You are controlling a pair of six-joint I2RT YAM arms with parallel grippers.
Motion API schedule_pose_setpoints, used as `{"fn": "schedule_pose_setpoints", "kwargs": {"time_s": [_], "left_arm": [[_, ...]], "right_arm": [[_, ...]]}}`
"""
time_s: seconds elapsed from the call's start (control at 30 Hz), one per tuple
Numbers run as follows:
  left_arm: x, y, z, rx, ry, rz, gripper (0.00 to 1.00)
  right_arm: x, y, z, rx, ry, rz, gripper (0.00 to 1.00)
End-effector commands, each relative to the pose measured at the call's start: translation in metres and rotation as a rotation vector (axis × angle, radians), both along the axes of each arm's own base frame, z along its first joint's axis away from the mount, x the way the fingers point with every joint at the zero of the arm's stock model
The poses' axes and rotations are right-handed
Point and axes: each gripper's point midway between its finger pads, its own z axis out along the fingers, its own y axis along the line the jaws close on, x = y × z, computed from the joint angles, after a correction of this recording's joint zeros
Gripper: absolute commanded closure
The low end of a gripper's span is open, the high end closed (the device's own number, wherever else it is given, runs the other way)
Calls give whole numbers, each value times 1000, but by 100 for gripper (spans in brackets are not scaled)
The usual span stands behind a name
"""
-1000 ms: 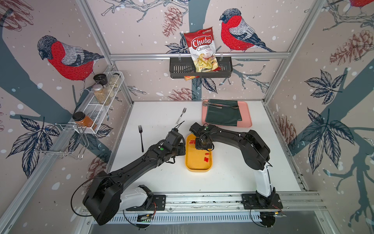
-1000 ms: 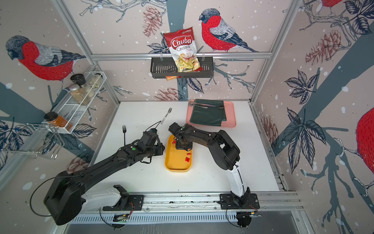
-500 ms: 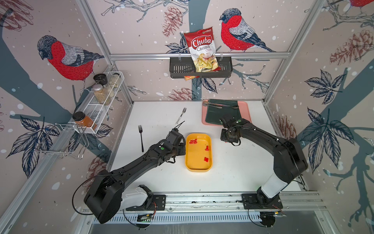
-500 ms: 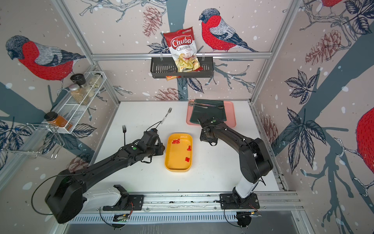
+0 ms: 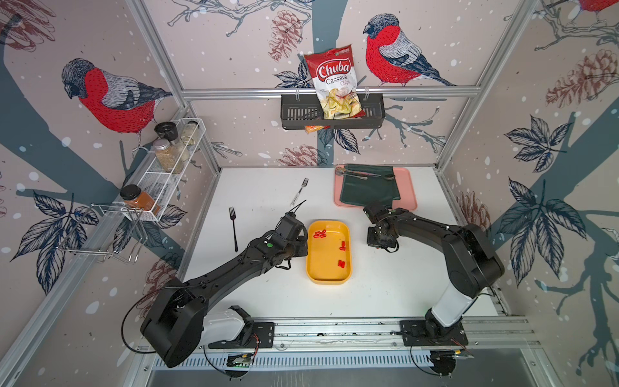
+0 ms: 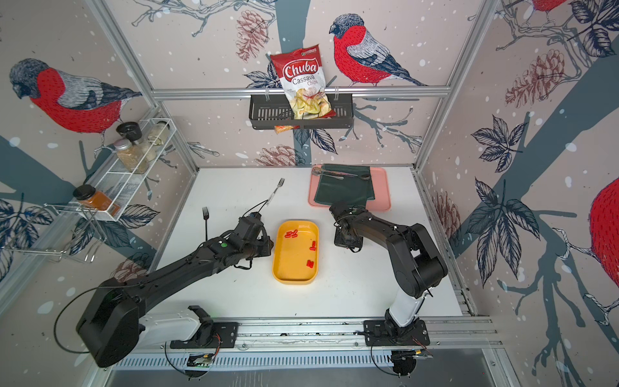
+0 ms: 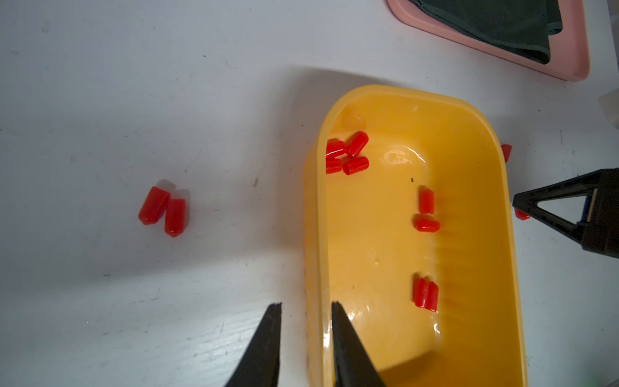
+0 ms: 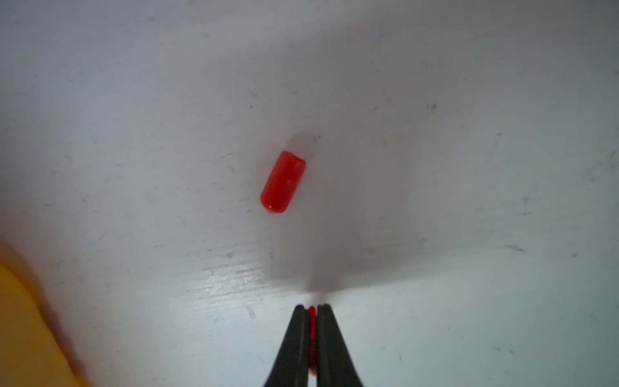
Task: Take the screw protection sleeves out of the storage box
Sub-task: Place the screw protection sleeve at the center of the board, then pick up the screw protection sleeve from the storage box.
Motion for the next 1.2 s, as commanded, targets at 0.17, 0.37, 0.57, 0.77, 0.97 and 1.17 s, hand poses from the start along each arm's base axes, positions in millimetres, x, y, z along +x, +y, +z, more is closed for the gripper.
{"fn": "schedule_pose_setpoints", "kwargs": {"time_s": [0.17,0.37,0.57,0.77,0.97,1.17], "left_arm": [[5,-9,11,-54,-34,-13,71],[4,-13,16,-76,-33,-20,71],[5,-22,33,-117,-47,-40,69],[3,-32,44,-184,-48,-52,69],[-2,-29,38,-198,-43,-43,69],[-10,-20,23,-174,-31,-36,70]], "right_arm": [[9,0,-9,2,-13,0,79],[11,1,1,13,-28,-10,62],[17,3,28,43,-80,-23,54],[19,37,71,129,-148,137,51],[-6,97,106,97,-215,528,49],[-38,127,98,-25,-155,853,49]]}}
